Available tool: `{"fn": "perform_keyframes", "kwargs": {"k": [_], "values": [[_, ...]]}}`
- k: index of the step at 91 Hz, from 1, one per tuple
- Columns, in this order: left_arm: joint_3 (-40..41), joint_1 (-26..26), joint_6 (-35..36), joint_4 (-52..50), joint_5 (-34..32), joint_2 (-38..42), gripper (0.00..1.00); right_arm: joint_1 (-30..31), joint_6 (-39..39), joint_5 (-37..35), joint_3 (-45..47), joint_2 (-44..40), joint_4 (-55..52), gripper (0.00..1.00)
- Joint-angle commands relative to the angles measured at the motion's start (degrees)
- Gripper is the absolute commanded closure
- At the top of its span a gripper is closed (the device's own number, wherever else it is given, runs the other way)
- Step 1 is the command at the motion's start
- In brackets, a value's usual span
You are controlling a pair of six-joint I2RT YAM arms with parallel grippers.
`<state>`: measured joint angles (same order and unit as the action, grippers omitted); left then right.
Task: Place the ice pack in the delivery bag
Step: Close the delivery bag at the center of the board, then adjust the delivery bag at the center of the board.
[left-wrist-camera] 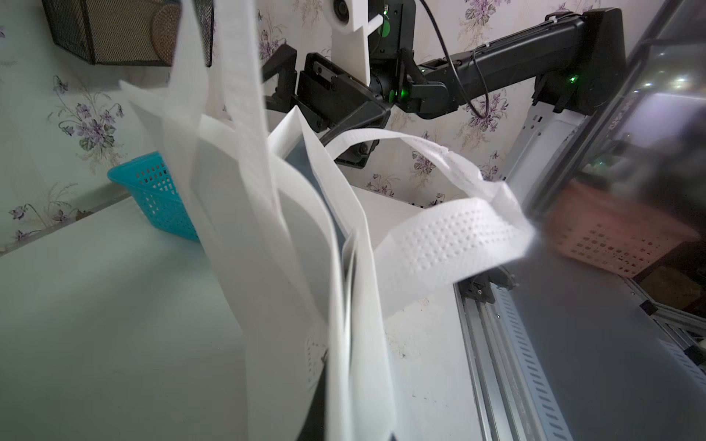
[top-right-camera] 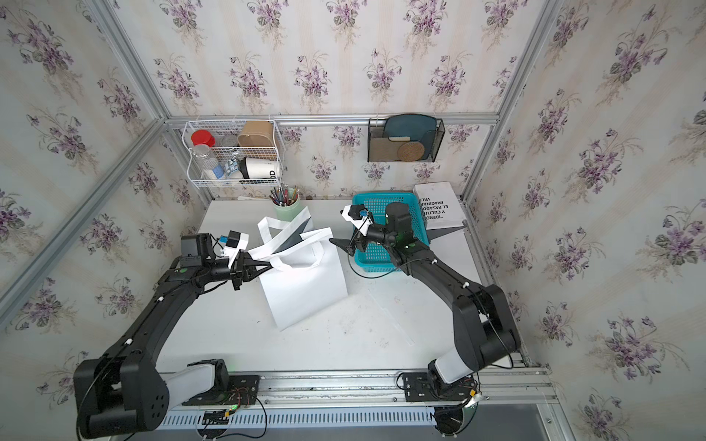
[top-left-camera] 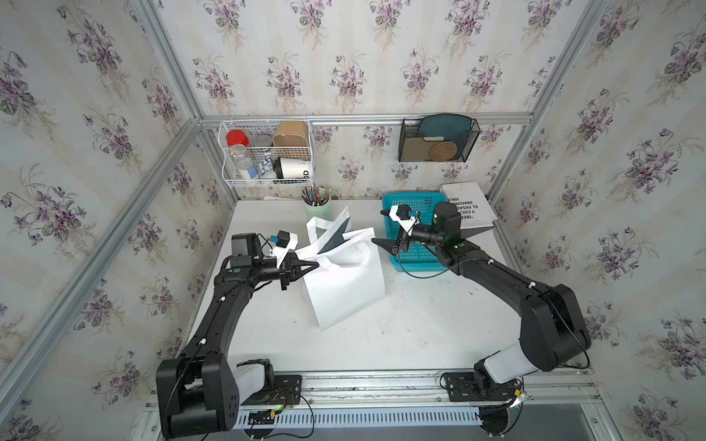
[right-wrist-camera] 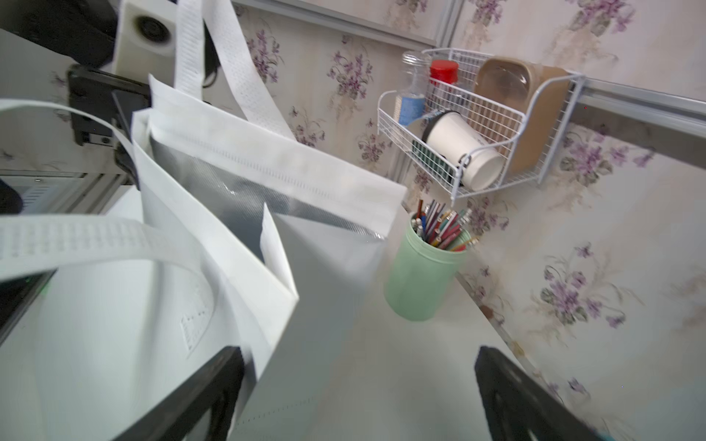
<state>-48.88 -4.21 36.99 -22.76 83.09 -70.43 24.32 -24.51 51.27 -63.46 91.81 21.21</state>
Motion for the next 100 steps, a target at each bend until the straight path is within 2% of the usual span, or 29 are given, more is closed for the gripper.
{"fn": "perform_keyframes", "kwargs": {"k": [1,7,16,22,26,28,36,49,64,74,80,84,90,100], "values": [[-4.2,0.0,14.4,-11.6,4.4,-2.9,1.00,-0.1,-2.8,14.6,-4.1,4.4,-3.9,0.00],[-6.7,0.1,19.3,-18.3,2.8,-4.1,1.00,0.3,-0.8,15.6,-3.5,5.4,-1.4,0.00],[-8.0,0.2,21.8,-21.0,2.0,-4.7,1.00,0.5,0.7,15.7,-2.7,6.7,0.5,0.00],[-8.4,0.7,24.2,-23.8,0.5,-5.4,1.00,0.2,1.2,12.4,-4.1,8.5,0.8,0.00],[-8.8,1.2,27.6,-27.4,-1.1,-6.2,1.00,-0.7,3.7,11.7,-5.2,10.2,4.5,0.00],[-9.1,1.5,29.4,-28.7,-2.1,-6.6,1.00,-1.4,7.6,11.6,-5.5,11.3,7.6,0.00],[-10.4,2.6,33.1,-33.5,-4.9,-8.0,1.00,-3.1,18.5,13.6,-6.3,15.1,20.6,0.00],[-13.7,3.1,37.8,-39.1,-7.0,-10.2,1.00,-2.4,17.1,18.2,-12.1,19.9,22.1,0.00],[-17.9,3.2,41.2,-44.5,-8.9,-13.4,1.00,-0.8,27.7,23.5,-14.8,25.5,36.1,0.02],[-19.3,3.9,41.8,-45.8,-8.4,-13.6,1.00,1.0,27.1,24.8,-16.5,26.7,35.5,0.05],[-19.3,4.4,41.9,-46.2,-8.5,-13.5,1.00,1.3,28.4,24.8,-15.8,26.6,36.8,0.11],[-19.2,4.5,42.1,-46.4,-8.8,-13.3,1.00,1.3,29.7,24.8,-14.5,26.2,38.7,0.19],[-19.0,4.5,42.3,-46.5,-9.4,-12.7,1.00,1.2,30.9,25.4,-12.7,25.1,39.2,0.34],[-18.9,4.9,42.6,-46.7,-9.6,-11.8,1.00,1.2,32.9,25.7,-8.5,22.4,41.5,0.67]]}}
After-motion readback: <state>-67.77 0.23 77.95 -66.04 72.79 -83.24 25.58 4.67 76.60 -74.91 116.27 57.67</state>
